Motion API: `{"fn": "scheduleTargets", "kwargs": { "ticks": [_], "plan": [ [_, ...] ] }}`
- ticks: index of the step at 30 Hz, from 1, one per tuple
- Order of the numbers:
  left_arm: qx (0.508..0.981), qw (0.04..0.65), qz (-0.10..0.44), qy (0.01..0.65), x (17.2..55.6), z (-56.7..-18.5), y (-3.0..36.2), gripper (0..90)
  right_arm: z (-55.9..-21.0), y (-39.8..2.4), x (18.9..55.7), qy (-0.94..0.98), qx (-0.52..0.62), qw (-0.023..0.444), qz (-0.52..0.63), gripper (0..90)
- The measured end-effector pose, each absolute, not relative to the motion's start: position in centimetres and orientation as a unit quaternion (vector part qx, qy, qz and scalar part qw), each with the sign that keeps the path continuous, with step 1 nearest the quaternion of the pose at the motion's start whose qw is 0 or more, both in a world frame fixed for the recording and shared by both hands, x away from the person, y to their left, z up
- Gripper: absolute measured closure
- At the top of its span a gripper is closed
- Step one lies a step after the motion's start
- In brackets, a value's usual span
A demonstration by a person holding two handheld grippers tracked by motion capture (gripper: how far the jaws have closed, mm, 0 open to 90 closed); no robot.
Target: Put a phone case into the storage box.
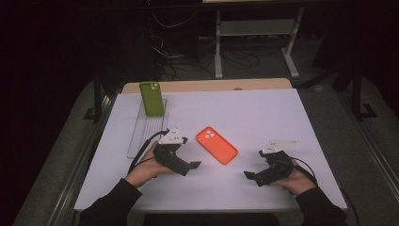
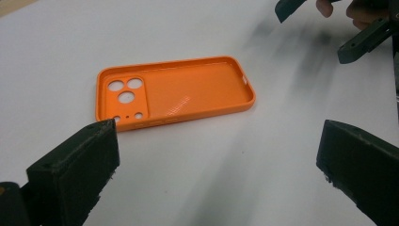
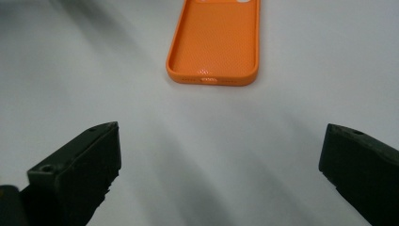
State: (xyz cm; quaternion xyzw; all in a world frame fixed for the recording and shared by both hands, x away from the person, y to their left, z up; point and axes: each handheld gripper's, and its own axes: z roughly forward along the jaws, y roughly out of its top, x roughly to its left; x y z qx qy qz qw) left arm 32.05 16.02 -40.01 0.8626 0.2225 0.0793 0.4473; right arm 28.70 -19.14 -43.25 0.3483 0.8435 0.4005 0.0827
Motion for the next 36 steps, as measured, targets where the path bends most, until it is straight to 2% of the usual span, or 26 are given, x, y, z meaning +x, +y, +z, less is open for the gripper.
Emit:
{"fn": "scheduleTargets", "kwargs": {
  "ticks": [9, 18, 36],
  "plan": [
    [0.864, 0.445, 0.079, 0.221, 32.1, -40.2, 15.9, 0.0, -42.6, -19.1, 28.8, 0.845, 0.352, 0.084, 0.393, 0.0],
    [0.864, 0.445, 0.079, 0.221, 32.1, -40.2, 15.9, 0.0, -41.5, -18.8, 29.8, 0.845, 0.376, 0.063, 0.376, 0.0],
    [0.863, 0.447, 0.079, 0.223, 32.1, -40.1, 15.9, 0.0, -39.3, -16.3, 32.9, 0.842, 0.386, 0.079, 0.370, 0.0]
  ]
}}
